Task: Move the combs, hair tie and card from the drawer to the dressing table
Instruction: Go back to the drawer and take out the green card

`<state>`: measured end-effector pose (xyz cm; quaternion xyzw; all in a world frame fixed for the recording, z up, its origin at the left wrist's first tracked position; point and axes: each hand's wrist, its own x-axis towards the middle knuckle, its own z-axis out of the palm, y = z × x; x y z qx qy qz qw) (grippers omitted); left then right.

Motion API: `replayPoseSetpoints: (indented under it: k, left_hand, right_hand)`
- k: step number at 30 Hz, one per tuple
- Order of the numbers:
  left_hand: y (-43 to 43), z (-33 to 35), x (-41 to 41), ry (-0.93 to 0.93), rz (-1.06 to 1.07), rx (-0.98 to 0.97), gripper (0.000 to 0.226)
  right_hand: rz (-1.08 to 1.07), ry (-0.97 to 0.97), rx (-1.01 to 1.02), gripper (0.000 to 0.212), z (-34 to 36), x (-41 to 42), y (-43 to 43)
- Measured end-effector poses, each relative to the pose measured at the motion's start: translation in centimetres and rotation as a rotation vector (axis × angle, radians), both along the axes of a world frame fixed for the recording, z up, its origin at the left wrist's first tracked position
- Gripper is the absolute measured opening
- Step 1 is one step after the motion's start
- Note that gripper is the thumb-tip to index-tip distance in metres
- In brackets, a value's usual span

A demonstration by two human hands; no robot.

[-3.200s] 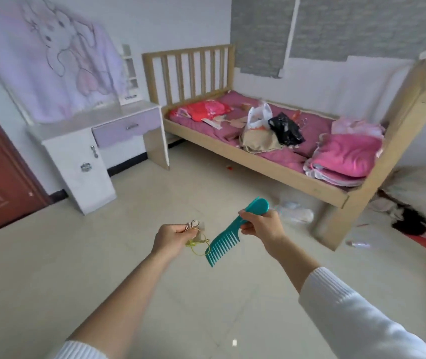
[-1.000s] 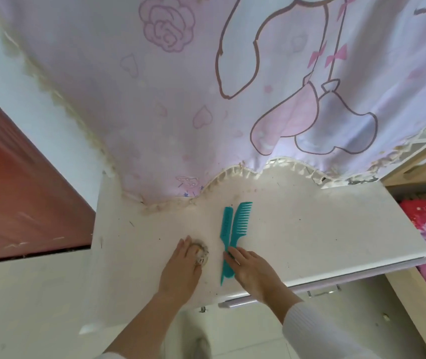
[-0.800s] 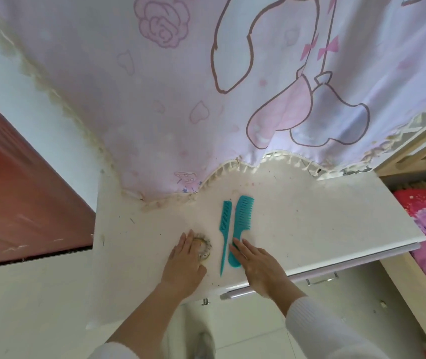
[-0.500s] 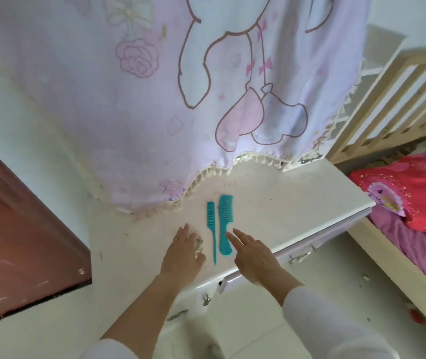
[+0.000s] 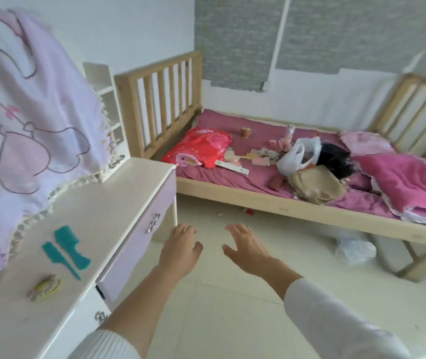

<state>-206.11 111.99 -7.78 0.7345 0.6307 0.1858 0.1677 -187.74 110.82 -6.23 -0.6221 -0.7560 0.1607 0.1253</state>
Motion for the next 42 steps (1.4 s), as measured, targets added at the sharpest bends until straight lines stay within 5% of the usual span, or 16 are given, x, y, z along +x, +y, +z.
replayPoseSetpoints:
  k: [9, 22, 42]
  left_hand:
    - [-7.9, 2.8, 33.0, 0.024, -0.569, 0.031, 0.037]
    - [-40.3, 5.2, 77.2, 0.025, -1.223, 0.013, 0.043]
    - [-70.5, 7.0, 131.4, 0.034, -1.809, 0.128, 0.04]
  right_hand:
    - [-0.591, -0.056, 0.06, 0.056, 1.6, 29.3, -19.2]
    - [-1.22, -0.188, 0.002, 0.058, 4.4, 63.8, -55.7]
    - [-1.849, -0.268, -0.099, 0.056, 6.2, 106.8, -86.0]
